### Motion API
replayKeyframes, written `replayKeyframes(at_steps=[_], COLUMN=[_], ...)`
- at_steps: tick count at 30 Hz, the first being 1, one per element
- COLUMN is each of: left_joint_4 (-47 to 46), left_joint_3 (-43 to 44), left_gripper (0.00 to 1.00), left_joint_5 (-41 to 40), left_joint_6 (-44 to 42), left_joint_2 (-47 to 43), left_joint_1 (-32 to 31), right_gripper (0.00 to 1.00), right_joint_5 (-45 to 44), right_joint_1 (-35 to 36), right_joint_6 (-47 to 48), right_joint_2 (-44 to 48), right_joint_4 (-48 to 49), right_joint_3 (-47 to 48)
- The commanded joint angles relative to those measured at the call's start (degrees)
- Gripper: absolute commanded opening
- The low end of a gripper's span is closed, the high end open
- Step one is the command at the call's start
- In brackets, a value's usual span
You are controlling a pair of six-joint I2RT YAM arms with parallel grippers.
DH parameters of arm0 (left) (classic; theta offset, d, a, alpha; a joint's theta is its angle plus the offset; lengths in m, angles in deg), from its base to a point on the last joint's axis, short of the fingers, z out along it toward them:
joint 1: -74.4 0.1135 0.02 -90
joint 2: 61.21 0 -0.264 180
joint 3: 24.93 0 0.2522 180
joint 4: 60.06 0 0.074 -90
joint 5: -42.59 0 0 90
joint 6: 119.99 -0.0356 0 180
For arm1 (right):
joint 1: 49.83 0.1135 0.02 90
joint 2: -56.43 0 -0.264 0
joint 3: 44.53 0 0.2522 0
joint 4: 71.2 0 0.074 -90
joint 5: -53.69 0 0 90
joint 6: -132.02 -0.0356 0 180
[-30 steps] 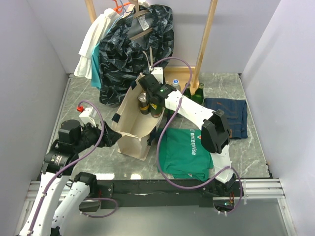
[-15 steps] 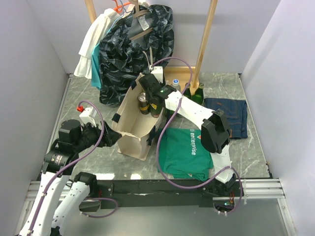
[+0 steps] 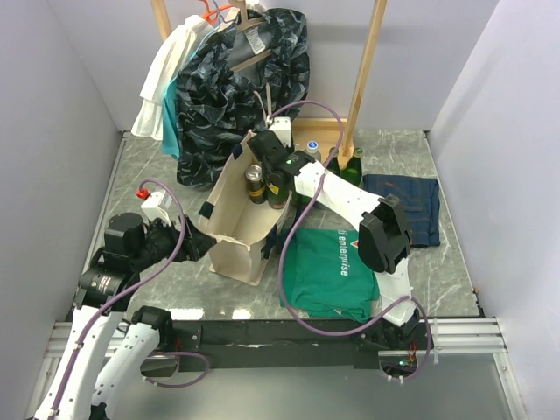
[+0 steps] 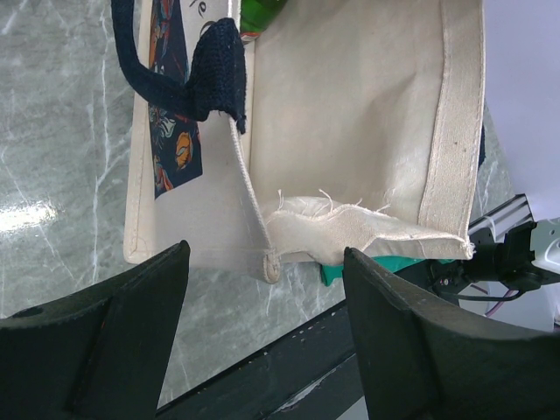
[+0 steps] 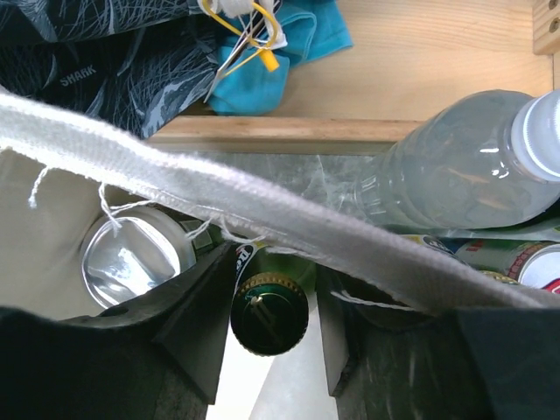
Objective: Take the beverage out of the canvas bag
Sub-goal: Take out the drink from the canvas bag.
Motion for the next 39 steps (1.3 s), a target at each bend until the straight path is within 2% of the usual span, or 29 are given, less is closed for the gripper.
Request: replayKeyframes(at_steps=[1,11,14,16,18,26,29,34,37,39], left_joint_4=[-0.34,-0.43,-0.34,-0.43,-0.43,-0.43,-0.43,-0.34,-0.34,-0.43], left_joint_3=[0.06,0.06,0.06,0.06,-0.03,0.06,-0.03,0.06,0.06,-0.03], left_gripper=[0.76,0.76,0.76,0.76,0.76,0.76,0.76,0.76,0.76,0.77], left_joint_5=[-0.79,-0.79,-0.88,-0.62,-0.62,-0.53,-0.53,-0.7,-0.71,-0.79], left_joint_6=[0.54,0.54,0.54,0.45,0.45,0.45,0.45,0.37,0.45,0.54], left_joint_2=[0.18,0.18,0.18,0.18,0.18,0.09,0.0,0.0,0.0,0.0], left_joint_1=[-0.08,-0.17,-0.17,-0.17,-0.17,-0.08,-0.08,-0.08,-0.08,-0.17], right_gripper=[0.48,0.41,0.34,0.38,0.5,0.5,0.47,0.34,0.26,0.15], right_joint_5=[-2.03,-0.01,0.6,0.86,1.13,1.39,1.48,1.57,1.74,1.83], right_joint_1=[-0.93,-1.28,-1.19,-1.28,-1.28,-1.28,-1.28,-1.36,-1.28,-1.36], right_joint_6=[0.09,0.18,0.18,0.36,0.27,0.27,0.18,0.18,0.18,0.27], right_joint_2=[2.27,1.92,2.09,2.18,2.36,2.8,2.62,2.44,2.71,2.88], right_joint_4=[-0.84,-0.48,-0.49,-0.49,-0.57,-0.58,-0.92,-1.36,-1.28,-1.28], right_joint_3=[1.81,1.63,1.54,1.54,1.45,1.19,1.28,1.81,1.63,1.63])
